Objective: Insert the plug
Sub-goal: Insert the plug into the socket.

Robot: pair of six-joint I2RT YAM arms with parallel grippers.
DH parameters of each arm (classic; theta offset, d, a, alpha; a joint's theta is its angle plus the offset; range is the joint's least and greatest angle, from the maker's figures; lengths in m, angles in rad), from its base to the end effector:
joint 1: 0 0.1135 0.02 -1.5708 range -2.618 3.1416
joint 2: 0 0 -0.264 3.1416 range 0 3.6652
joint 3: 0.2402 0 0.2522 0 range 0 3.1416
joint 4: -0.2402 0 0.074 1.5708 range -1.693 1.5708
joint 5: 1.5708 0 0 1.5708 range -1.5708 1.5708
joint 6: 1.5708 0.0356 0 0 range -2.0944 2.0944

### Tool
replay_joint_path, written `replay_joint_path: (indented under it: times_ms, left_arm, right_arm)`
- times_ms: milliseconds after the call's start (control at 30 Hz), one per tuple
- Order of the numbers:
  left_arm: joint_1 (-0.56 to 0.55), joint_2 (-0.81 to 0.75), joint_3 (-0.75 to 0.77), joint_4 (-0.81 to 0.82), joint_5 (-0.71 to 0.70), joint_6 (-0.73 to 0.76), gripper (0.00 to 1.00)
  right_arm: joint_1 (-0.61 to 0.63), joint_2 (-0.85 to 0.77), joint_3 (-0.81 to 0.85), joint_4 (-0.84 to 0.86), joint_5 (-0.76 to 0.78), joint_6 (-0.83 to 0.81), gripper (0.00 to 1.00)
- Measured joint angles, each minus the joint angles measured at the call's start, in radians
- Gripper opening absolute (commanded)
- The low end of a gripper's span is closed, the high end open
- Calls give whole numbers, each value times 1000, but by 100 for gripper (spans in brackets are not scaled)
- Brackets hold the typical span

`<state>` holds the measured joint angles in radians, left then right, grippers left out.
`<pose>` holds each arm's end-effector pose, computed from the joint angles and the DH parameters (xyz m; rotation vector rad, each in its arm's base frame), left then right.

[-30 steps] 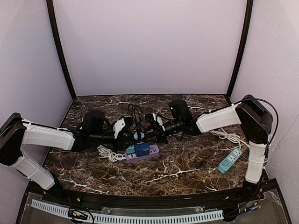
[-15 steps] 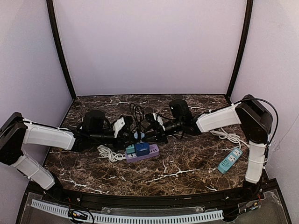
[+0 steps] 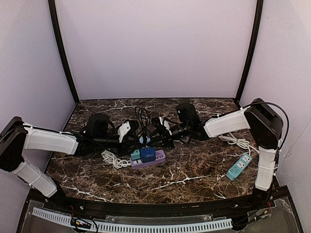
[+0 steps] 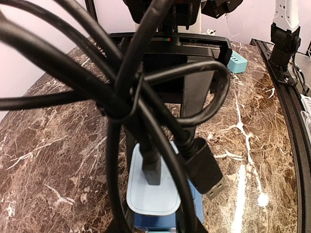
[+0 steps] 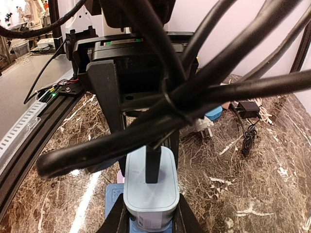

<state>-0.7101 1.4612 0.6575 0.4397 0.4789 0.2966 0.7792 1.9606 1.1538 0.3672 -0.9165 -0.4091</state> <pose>0.2191 -0.2100 0.2036 1.2186 1.5380 -0.7361 0.2787 0.3150 0.1816 -1.5665 1.2493 1.1504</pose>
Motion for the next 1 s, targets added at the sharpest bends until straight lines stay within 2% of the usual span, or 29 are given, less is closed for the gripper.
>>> replay_joint_path:
  times_ms: [300,567,1000]
  left_arm:
    - [-6,-5,39,-87,-7,7,1]
    - [-28,-15,94,-238,-19,-30,1]
    - [-41,-9,98,-243,-45,57,1]
  right_arm:
    - [-2,3,-16,35,-4,18,0]
    - [13,-16,-18,-33,1,37,0]
    - [16,-27,-66,34,35,30,0]
